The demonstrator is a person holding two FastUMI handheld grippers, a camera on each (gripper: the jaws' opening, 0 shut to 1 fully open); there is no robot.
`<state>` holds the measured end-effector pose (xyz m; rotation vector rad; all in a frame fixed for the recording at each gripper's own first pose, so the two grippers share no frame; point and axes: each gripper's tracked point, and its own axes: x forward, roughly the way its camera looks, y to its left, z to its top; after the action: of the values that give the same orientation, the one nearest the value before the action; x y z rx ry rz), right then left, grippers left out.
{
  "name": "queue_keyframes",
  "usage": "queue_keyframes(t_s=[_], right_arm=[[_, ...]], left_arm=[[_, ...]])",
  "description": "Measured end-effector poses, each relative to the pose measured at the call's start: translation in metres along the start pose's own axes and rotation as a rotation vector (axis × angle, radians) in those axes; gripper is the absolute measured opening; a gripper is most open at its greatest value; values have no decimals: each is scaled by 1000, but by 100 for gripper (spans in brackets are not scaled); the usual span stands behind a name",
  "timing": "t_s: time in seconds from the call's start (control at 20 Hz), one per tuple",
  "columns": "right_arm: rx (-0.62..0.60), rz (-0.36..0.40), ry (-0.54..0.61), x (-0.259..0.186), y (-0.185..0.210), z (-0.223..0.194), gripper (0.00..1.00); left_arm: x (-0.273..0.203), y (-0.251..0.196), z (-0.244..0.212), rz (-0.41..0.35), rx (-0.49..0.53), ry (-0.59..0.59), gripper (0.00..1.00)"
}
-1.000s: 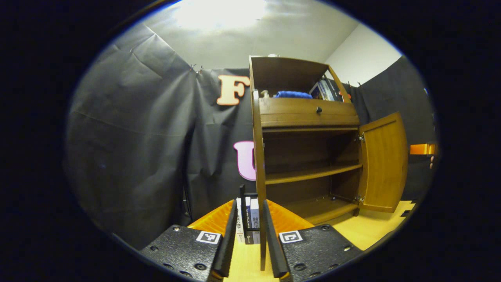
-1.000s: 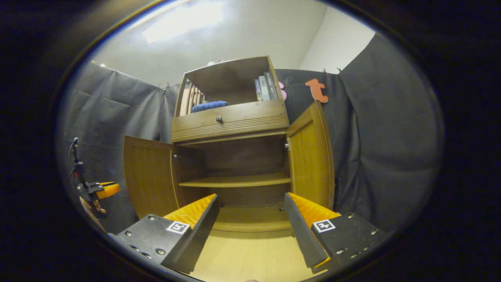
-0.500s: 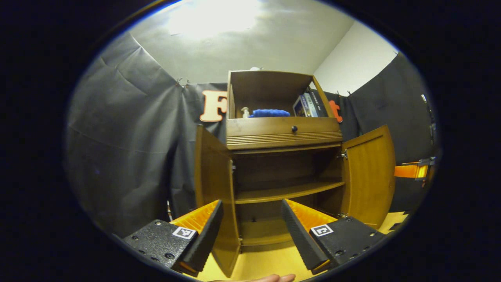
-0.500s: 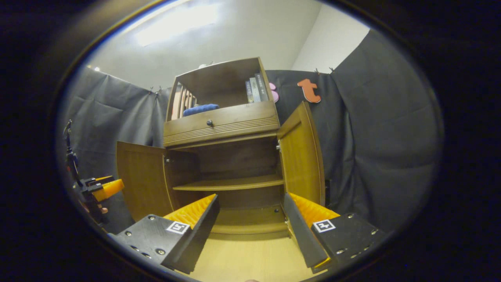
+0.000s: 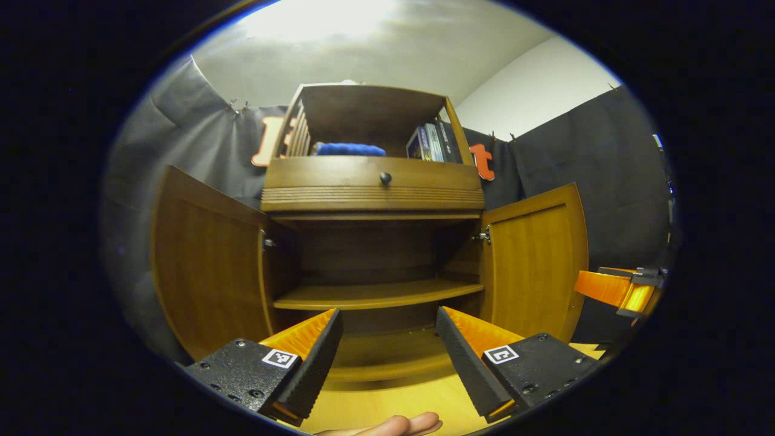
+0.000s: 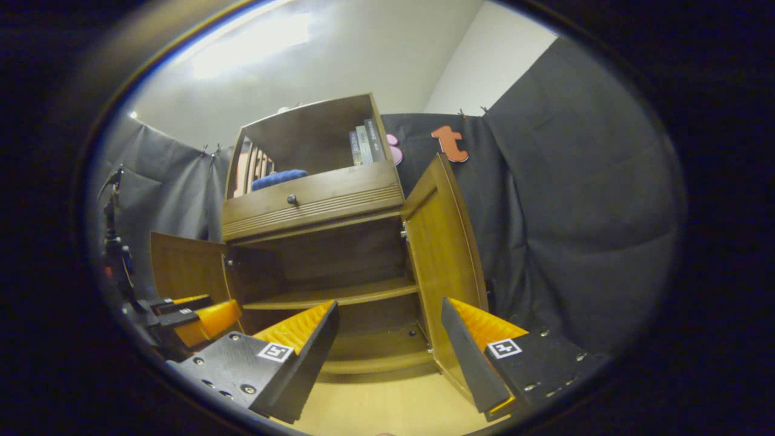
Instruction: Open the right door of the double-door shoe cabinet with the right hand, and open the left door with the left hand.
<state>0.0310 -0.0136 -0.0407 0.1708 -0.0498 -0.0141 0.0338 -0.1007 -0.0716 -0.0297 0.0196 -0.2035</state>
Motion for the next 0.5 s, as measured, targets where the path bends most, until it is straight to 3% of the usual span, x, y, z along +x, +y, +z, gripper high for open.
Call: queue_keyframes(t_s=[0.15, 0.25, 0.3, 0.35, 0.4, 0.5], right_arm=[[51, 21, 0, 17, 7, -7, 100], [-1, -17, 15, 34, 0, -16, 100], [-32, -29, 27, 44, 0, -22, 100], [-51, -23, 40, 52, 5, -28, 100], [-58, -4, 55, 58, 13, -33, 98], [-69, 49, 82, 73, 34, -44, 98]], left_arm=[[25, -14, -11, -27, -3, 20, 96], [37, -13, -20, -36, -12, 18, 93], [43, -10, -25, -32, -25, 20, 99], [49, -6, -32, -26, -16, 57, 93], [54, -6, -30, -45, -13, 26, 97], [63, -4, -42, -31, 2, 61, 95]])
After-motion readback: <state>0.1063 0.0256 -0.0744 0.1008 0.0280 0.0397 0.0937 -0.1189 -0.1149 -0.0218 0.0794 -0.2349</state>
